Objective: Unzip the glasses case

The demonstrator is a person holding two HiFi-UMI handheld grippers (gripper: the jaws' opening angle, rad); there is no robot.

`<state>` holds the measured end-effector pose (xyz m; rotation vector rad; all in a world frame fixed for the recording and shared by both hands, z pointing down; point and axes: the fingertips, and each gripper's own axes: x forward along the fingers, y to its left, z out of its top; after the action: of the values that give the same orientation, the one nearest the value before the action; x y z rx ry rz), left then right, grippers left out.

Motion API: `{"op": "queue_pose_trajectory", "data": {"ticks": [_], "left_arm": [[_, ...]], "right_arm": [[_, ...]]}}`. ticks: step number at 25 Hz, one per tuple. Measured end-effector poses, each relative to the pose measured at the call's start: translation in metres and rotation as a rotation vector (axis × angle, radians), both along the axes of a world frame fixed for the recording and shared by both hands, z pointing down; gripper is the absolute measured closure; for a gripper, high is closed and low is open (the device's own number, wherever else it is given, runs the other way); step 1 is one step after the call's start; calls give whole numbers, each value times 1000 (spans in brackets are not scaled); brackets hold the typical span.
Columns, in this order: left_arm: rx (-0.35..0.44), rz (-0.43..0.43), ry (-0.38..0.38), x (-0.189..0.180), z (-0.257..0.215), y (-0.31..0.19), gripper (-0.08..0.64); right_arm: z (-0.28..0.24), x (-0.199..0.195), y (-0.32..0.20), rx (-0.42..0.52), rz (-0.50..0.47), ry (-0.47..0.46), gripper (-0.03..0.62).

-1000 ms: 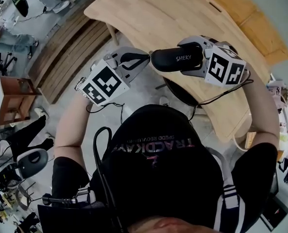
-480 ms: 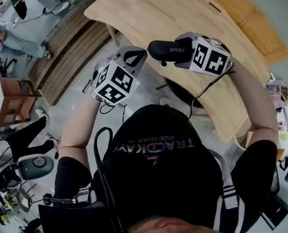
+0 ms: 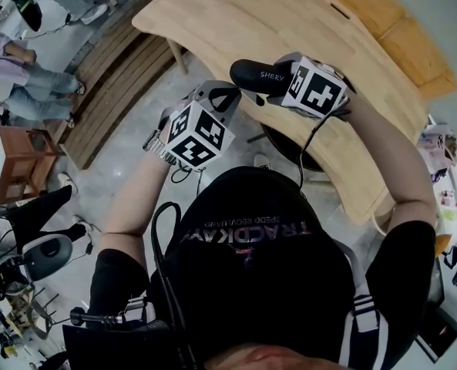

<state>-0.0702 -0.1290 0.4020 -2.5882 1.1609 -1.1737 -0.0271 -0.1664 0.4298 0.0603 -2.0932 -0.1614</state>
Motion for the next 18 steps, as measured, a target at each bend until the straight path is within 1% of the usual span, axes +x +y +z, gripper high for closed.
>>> {"op": "queue_pose_trajectory", "data": {"ticks": [5,11,13,16,18], "left_arm": [[-22,14,-4,13,7,3,549],[-48,28,2,27,13,5,549],[-55,38,6,33,15,6,548],[-62,43,-16,39,22,7,545],[-69,35,-18,39,25,6,545]], "right_arm": [[4,-7,1,-12,30,10,249],[6,-17,3,-9,23,21,249],[5,-22,4,14,1,25,249],[8,-27,4,63,-30,52,249],[12,-26,3,69,-36,64,249]]}}
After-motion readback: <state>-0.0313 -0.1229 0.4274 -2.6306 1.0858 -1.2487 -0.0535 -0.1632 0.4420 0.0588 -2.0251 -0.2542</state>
